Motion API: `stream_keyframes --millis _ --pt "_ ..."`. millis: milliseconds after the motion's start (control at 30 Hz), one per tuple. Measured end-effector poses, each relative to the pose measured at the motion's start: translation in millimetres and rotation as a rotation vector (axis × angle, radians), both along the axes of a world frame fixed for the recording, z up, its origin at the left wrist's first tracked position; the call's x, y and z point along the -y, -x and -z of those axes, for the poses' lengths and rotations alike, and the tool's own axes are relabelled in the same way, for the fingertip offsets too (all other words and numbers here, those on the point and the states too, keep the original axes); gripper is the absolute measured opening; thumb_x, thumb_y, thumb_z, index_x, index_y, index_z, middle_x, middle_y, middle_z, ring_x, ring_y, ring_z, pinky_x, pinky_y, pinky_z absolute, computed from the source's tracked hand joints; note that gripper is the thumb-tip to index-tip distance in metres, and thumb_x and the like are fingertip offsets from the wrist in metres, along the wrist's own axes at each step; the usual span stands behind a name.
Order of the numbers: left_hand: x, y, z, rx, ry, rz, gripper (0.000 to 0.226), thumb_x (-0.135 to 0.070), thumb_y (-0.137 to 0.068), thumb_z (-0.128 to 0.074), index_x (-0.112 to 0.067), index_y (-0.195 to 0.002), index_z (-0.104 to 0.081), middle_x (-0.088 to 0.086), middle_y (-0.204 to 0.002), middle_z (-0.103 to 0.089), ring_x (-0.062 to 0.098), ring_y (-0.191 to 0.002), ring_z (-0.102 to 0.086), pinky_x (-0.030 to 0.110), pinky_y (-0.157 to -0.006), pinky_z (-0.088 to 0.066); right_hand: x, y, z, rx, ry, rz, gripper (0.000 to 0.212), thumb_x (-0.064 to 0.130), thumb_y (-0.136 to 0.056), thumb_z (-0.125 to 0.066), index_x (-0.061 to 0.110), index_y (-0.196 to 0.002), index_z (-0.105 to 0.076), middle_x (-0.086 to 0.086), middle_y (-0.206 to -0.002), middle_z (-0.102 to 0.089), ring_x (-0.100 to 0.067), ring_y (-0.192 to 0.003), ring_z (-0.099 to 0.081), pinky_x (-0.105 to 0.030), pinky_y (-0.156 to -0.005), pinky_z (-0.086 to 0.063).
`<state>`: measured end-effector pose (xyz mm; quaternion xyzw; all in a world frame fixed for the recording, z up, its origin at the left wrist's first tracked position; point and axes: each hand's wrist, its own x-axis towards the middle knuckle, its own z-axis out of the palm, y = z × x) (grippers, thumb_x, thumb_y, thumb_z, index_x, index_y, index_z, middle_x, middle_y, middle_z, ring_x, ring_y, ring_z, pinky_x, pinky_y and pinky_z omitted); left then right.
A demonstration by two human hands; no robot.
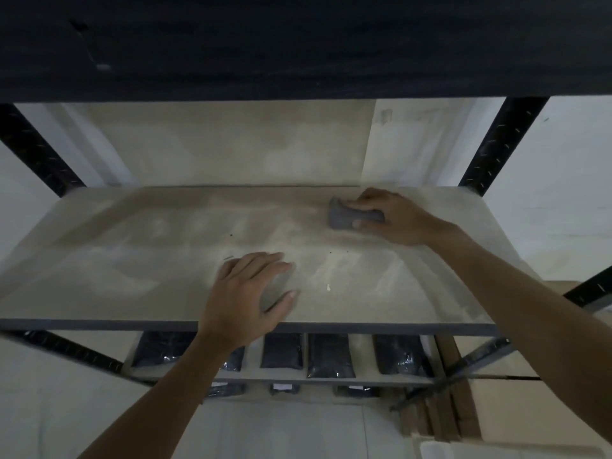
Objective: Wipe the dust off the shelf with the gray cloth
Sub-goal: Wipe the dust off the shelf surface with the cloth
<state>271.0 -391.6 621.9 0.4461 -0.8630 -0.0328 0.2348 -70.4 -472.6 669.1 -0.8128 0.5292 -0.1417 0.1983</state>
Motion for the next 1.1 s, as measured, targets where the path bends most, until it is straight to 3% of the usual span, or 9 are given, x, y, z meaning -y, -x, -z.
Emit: stream_keyframes --millis 133,233,333,433,533,700,900,1000,1100 --pt "0 -1 1 -0.003 -0.008 0.003 0.049 -0.057 -0.092 -0.055 -0.027 -0.130 -0.063 -0.009 -0.137 -0.061 0.011 -0.127 -0.054 0.044 -0.108 -0.041 -15 6 -12 0.044 -0.090 -0.089 0.043 0.047 -0.097 -0.062 0.043 -0.139 -0.055 0.024 -0.130 -0.059 0.015 -0.115 -0.052 -0.001 -0.099 -0.033" --pt "0 -1 1 -0.011 0.003 0.008 0.047 -0.054 -0.091 -0.057 -0.027 -0.129 -0.064 -0.008 -0.136 -0.062 0.012 -0.126 -0.055 0.045 -0.106 -0.043 14 30 -24 0.011 0.084 0.144 0.041 0.041 -0.101 -0.057 0.033 -0.141 -0.055 0.010 -0.118 -0.061 -0.006 -0.105 -0.057 -0.017 -0.087 -0.045" --pt "0 -1 1 -0.009 0.020 0.012 0.047 -0.053 -0.091 -0.058 -0.026 -0.128 -0.066 -0.008 -0.135 -0.063 0.014 -0.125 -0.057 0.043 -0.104 -0.044 37 51 -17 -0.164 0.110 0.339 0.043 0.027 -0.105 -0.047 0.021 -0.148 -0.046 -0.014 -0.119 -0.063 -0.032 -0.110 -0.060 -0.044 -0.093 -0.050" --pt "-1 -2 0 -0.007 0.020 0.014 0.046 -0.052 -0.090 -0.059 -0.025 -0.127 -0.066 -0.007 -0.135 -0.063 0.014 -0.124 -0.057 0.041 -0.103 -0.043 22 48 -1 -0.212 0.046 0.327 0.048 0.028 -0.107 -0.042 0.020 -0.154 -0.038 -0.020 -0.129 -0.055 -0.036 -0.119 -0.051 -0.041 -0.100 -0.042" --pt "-1 -2 1 -0.001 0.014 0.011 0.046 -0.053 -0.090 -0.059 -0.026 -0.127 -0.066 -0.008 -0.135 -0.062 0.014 -0.125 -0.057 0.041 -0.103 -0.043 -14 35 1 -0.059 0.047 0.175 0.047 0.029 -0.107 -0.046 0.024 -0.153 -0.041 -0.008 -0.129 -0.057 -0.023 -0.118 -0.051 -0.031 -0.102 -0.037" --pt "0 -3 -1 0.015 0.005 0.000 0.047 -0.054 -0.091 -0.057 -0.028 -0.128 -0.065 -0.010 -0.136 -0.062 0.013 -0.127 -0.055 0.043 -0.104 -0.043 -44 43 -23 -0.002 -0.069 0.071 0.041 0.037 -0.104 -0.050 0.044 -0.145 -0.047 0.037 -0.125 -0.054 0.017 -0.111 -0.050 -0.001 -0.095 -0.033" --pt "-1 -2 0 0.032 -0.021 0.000 0.050 -0.057 -0.090 -0.055 -0.028 -0.130 -0.063 -0.009 -0.138 -0.061 0.013 -0.127 -0.054 0.044 -0.107 -0.041 -35 88 -17 -0.031 0.118 0.510 0.041 0.020 -0.102 -0.053 0.023 -0.144 -0.055 -0.010 -0.135 -0.064 -0.030 -0.121 -0.061 -0.036 -0.101 -0.047" --pt "0 -3 1 0.047 -0.015 -0.004 0.050 -0.058 -0.090 -0.054 -0.029 -0.130 -0.063 -0.009 -0.138 -0.060 0.012 -0.127 -0.055 0.043 -0.107 -0.041 -65 75 -4 -0.005 0.151 0.422 0.041 0.015 -0.104 -0.052 0.014 -0.145 -0.054 -0.014 -0.135 -0.064 -0.034 -0.122 -0.060 -0.048 -0.106 -0.046" --pt "2 -2 3 0.066 0.003 -0.005 0.051 -0.060 -0.092 -0.051 -0.030 -0.130 -0.063 -0.009 -0.138 -0.060 0.013 -0.127 -0.055 0.041 -0.106 -0.039 -102 51 -5 0.032 0.141 0.300 0.042 0.021 -0.105 -0.052 0.016 -0.146 -0.052 -0.011 -0.130 -0.066 -0.027 -0.114 -0.062 -0.041 -0.102 -0.047"
